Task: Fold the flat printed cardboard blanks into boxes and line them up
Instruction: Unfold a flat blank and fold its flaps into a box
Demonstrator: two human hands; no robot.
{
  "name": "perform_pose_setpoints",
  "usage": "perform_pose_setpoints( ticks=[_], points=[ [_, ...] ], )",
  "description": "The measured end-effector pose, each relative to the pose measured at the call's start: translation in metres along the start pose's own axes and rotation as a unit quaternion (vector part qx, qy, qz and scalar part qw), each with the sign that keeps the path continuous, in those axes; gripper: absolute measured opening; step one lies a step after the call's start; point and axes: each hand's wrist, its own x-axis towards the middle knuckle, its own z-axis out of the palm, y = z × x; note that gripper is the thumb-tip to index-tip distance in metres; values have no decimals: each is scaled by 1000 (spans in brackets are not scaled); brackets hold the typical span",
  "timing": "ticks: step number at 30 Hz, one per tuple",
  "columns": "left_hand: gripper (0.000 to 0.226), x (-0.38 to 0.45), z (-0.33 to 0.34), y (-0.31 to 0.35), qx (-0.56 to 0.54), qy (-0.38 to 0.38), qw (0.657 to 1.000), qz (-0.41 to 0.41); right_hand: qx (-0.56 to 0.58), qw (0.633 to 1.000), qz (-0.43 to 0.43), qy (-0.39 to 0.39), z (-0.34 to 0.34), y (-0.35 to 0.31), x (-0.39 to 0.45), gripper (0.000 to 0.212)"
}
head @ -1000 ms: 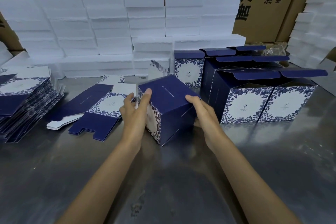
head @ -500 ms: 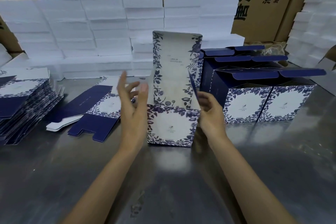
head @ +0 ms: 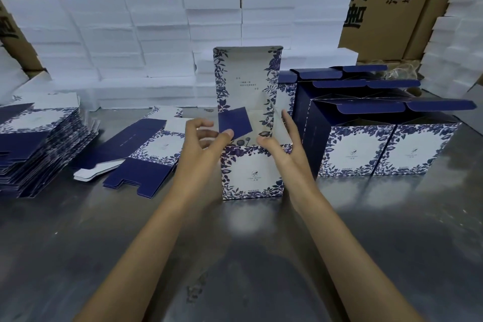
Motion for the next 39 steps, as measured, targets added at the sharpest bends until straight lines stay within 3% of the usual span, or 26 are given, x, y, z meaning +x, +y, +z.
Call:
perform_pose_setpoints(
  ticks=[4, 11, 15, 20, 25, 31, 34, 39],
  points=[
    [46, 7, -12, 14, 159, -76, 983, -47, -17, 1000, -15, -2, -1, 3, -1, 74],
    [33, 19, -12, 29, 323, -127, 937, -31, -34, 999, -9, 9, -1, 5, 2, 76],
    [42, 41, -16, 42, 290, -188, 929, -132, -33, 999, -7, 11, -1, 7, 4, 71],
    [39, 48, -8, 38, 354, -192, 912, -78, -32, 999, 2, 13, -2, 7, 3, 76],
    [43, 59, -15, 48, 352, -230, 898, -127, -14, 1000, -3, -17, -5, 7, 4, 74],
    [35, 61, -5, 46, 396, -215, 888, -92, -17, 1000, 8, -24, -6, 5, 1, 80],
    [38, 67, -10, 49, 370, -206, 896, -134, -28, 999, 13, -19, -7, 4, 2, 75],
    [42, 58, -2, 28, 304, -122, 943, -62, -31, 999, 33, -20, -9, 8, 2, 77]
  ],
)
